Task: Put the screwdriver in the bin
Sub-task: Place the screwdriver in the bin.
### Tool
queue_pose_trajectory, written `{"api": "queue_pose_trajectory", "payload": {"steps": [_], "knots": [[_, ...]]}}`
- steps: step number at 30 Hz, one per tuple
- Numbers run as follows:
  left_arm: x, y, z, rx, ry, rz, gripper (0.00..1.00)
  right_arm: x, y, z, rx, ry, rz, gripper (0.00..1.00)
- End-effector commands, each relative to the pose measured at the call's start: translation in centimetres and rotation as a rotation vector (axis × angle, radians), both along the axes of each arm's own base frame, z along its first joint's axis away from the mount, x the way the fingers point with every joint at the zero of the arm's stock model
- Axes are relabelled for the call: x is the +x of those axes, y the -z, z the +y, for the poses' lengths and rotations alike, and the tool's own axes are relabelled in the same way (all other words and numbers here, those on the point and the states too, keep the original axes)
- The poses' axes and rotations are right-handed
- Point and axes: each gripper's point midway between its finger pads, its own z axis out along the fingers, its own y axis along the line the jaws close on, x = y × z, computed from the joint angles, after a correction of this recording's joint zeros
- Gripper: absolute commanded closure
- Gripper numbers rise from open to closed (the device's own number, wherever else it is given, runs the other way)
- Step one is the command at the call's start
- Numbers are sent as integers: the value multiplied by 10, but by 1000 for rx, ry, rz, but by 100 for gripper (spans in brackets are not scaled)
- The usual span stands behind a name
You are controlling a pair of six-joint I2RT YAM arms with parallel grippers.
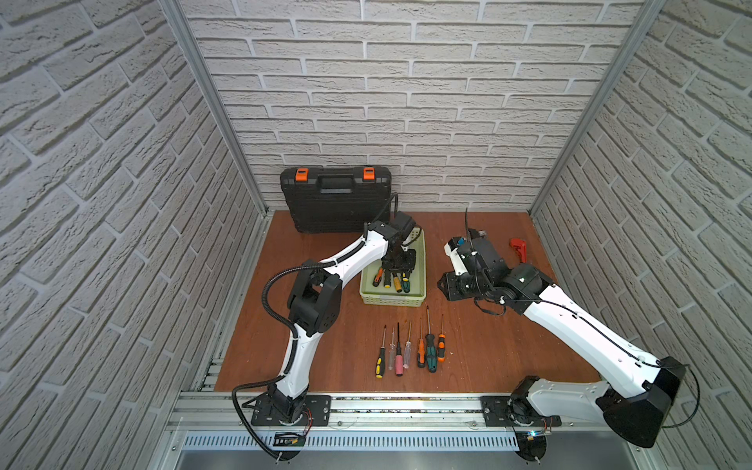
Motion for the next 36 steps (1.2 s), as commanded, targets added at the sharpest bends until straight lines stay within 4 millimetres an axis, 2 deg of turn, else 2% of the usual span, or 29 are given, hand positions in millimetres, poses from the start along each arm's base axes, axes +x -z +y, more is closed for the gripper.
{"api": "queue_pose_trajectory", "payload": {"steps": [1, 5, 9, 17, 23, 28, 33, 36], "knots": [[7, 0, -18, -38, 23, -14, 91, -2, -4, -8, 1, 30, -23, 67], [1, 15, -30, -3, 54, 11, 91, -8, 4, -18, -40, 61, 13, 67], [0, 31, -34, 16, 34, 22, 91, -18, 16, -16, -12, 58, 66, 65], [2, 58, -31, 51, -4, 37, 90, -24, 31, -12, 17, 57, 99, 64], [3, 69, -27, 67, -11, 43, 85, -22, 37, -7, 21, 47, 118, 64], [5, 67, -26, 54, -16, 37, 80, -21, 42, -5, 19, 43, 132, 64], [5, 51, -28, 32, -9, 15, 64, -20, 42, -3, 22, 42, 135, 64], [6, 35, -26, 19, -18, -18, 61, -19, 42, -2, 19, 41, 141, 64]]}}
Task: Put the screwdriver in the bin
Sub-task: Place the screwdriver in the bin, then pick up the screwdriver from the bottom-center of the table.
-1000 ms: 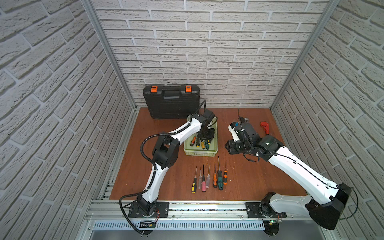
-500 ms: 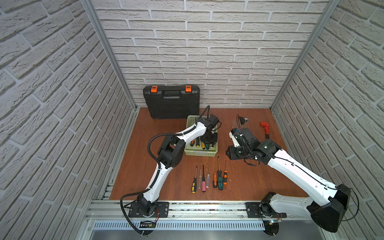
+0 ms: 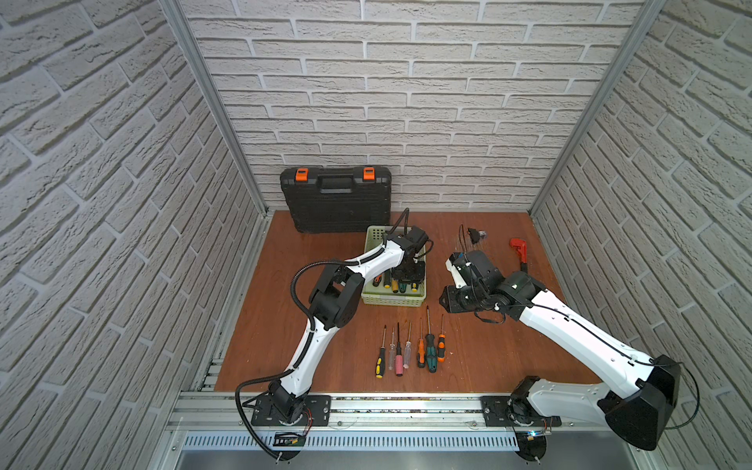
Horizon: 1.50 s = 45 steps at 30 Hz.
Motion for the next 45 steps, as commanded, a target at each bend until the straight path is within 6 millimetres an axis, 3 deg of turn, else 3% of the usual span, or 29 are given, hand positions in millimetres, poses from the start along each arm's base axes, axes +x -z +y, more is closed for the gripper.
{"api": "queue_pose_trajectory", "payload": {"steps": [1, 5, 10, 15, 20, 26, 36, 45], "knots": [[6, -35, 2, -43, -17, -74, 61, 6, -3, 5, 25, 4, -12, 64], [7, -67, 8, -87, -35, -129, 62, 2, 0, 5, 27, 13, 15, 64], [-2, -116, 16, -187, -25, -220, 61, -12, 20, 1, 27, 55, 85, 64], [-33, -149, 60, -134, 18, -320, 61, -34, 50, -13, -35, 125, 180, 54], [-70, -159, 113, -120, -42, -364, 56, -48, 75, -8, -8, 193, 253, 46], [-96, -155, 148, -190, -183, -376, 51, -53, 98, -2, -82, 200, 303, 46], [-116, -148, 182, -165, -278, -392, 50, -56, 130, 6, -142, 201, 354, 46], [-118, -147, 193, -136, -287, -395, 50, -62, 147, -3, -186, 218, 367, 49]]}}
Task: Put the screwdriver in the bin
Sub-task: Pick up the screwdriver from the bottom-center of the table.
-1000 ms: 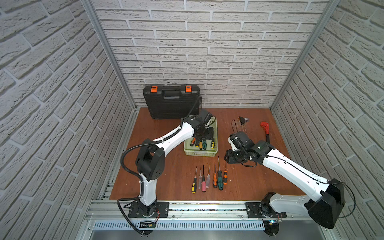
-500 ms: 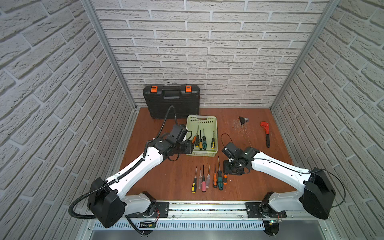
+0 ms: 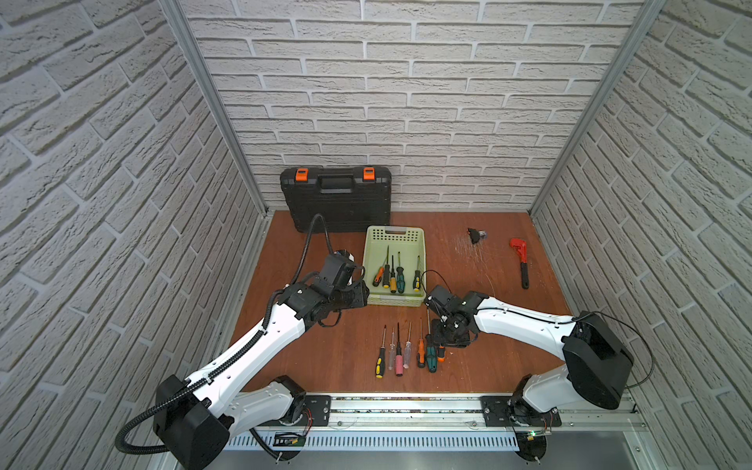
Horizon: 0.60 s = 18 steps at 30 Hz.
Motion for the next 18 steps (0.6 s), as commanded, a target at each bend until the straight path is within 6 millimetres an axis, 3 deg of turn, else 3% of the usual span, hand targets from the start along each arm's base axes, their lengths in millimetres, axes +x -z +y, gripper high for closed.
{"api": "queue_pose_trajectory", "payload": {"steps": [1, 15, 18], "knots": [[3, 1, 7, 14, -26, -14, 50, -1, 2, -5, -14, 21, -24, 49], [1, 6, 13, 37, -34, 1, 50, -6, 26, -2, -21, 5, 27, 60], [1, 6, 15, 42, -39, 3, 50, -12, 35, -4, -23, 9, 50, 67]]}}
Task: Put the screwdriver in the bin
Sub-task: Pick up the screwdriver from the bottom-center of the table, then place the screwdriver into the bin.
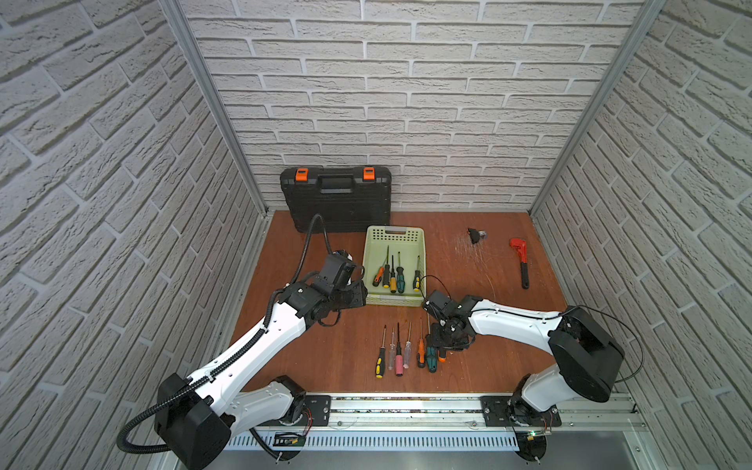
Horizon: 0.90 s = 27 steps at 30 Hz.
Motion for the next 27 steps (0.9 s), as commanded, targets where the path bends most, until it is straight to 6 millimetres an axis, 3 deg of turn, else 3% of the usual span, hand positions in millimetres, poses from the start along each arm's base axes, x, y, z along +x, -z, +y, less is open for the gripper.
{"api": "queue_pose_trajectory", "payload": {"steps": [1, 7, 12, 17, 20, 22, 27], "knots": [[0, 1, 11, 23, -23, -11, 50, -11, 13, -2, 0, -2, 34, 69], [-4, -3, 26, 61, -47, -19, 49, -10, 5, -7, -13, -14, 17, 92], [-1, 0, 36, 74, -83, 11, 50, -2, -22, -9, -16, -76, -50, 94], [7, 4, 35, 26, -132, 6, 50, 4, -71, -19, -54, -143, -111, 94], [12, 0, 33, 3, -145, -7, 50, 14, -112, -19, -29, -144, -189, 94], [12, -3, 33, -4, -148, -13, 50, 27, -141, -11, 8, -160, -265, 95], [8, -10, 38, -11, -164, -29, 50, 77, -192, 26, 95, -224, -426, 94]]}}
